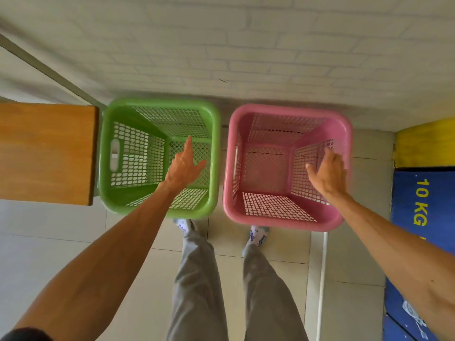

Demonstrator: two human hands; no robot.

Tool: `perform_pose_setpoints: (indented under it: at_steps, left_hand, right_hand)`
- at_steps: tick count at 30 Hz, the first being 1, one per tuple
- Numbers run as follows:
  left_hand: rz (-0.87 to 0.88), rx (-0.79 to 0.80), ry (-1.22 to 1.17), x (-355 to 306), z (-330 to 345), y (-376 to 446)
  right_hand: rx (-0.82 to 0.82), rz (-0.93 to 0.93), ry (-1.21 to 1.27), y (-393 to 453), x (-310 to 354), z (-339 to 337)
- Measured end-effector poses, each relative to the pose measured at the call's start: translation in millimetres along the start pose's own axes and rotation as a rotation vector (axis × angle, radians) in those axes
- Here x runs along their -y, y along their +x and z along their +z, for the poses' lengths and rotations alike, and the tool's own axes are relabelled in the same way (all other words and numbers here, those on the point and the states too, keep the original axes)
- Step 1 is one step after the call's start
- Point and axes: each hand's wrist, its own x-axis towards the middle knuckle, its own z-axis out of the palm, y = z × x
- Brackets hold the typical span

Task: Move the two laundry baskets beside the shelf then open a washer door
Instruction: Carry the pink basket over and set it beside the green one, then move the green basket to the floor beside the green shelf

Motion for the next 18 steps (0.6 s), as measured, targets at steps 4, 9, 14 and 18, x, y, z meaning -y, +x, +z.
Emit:
perform_pose_setpoints:
  at_steps: [4,9,14,18]
  left_hand:
    - [0.017,-0.02,0.025,42.8,-52.9,1.8]
    - [0.024,-0.067,0.063,98.6,-107.9,-3.9]
    - [0.009,-0.111,0.116,179.8,-145.1,2.2]
    - [-0.048,-0.106,0.099,221.5,-157.2,15.3]
  right_hand:
    - [0.057,-0.041,0.097,-19.1,77.6,8.8]
    - [0.127,-0.065,0.129,-37.1,167.8,36.7]
    - [0.182,-0.074,0.13,-51.1,242.3,70.1]
    - [0.242,-0.069,0.143,-54.5,282.5,88.4]
